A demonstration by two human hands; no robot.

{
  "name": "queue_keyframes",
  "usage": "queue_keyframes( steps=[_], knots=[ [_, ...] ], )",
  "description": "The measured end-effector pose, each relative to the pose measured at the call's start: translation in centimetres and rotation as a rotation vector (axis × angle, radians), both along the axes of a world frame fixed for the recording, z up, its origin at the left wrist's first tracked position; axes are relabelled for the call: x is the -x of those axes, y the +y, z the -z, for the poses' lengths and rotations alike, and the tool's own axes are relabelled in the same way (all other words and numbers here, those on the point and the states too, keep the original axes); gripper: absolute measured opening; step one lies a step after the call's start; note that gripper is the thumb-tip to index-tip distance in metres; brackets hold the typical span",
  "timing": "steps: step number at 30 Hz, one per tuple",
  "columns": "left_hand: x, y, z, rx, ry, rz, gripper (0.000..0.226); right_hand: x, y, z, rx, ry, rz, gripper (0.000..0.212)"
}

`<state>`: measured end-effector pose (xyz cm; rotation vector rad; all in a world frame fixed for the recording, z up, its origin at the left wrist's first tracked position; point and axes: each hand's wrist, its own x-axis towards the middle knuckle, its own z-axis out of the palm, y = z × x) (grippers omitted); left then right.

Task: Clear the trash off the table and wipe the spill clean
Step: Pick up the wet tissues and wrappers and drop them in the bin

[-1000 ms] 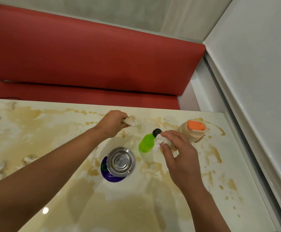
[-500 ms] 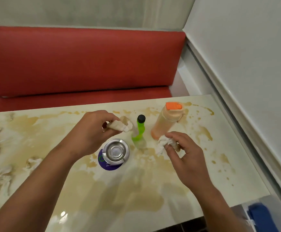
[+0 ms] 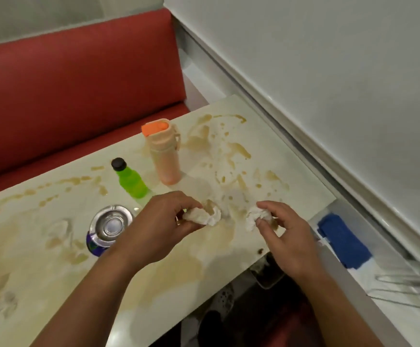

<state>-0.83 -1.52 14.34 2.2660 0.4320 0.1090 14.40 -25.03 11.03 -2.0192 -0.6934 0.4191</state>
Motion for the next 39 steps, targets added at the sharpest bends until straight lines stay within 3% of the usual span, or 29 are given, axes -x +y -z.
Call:
queue_keyframes(
  steps=[9, 13, 15, 26, 35, 39],
  knots=[
    [-8.6, -11.6, 7.9, 0.188, 0.156, 0.196, 0.01, -3.0, -13.4, 6.7, 0.114, 0.067, 0.351, 0.034],
    [-11.4, -15.2, 10.6, 0.233, 0.174, 0.222, 0.02, -3.8, -17.4, 12.1, 0.133, 0.174, 0.482, 0.03],
    [-12.1, -16.5, 11.9, 0.216, 0.188, 0.232, 0.013, -4.2, -19.0, 15.4, 0.181, 0.205, 0.527, 0.029],
    [-11.2, -20.1, 17.0, 0.136, 0.262, 0.251, 0.013, -7.7, -19.4, 29.1, 0.39, 0.286, 0.473, 0.03],
    [-12.7, -19.9, 18.2, 0.157, 0.282, 0.269, 0.014, -8.9, -19.0, 31.5, 0.542, 0.296, 0.338, 0.047],
    [-13.4, -19.8, 18.4, 0.161, 0.289, 0.293, 0.014, -7.6, -17.4, 26.0, 0.234, 0.554, 0.391, 0.038]
  ],
)
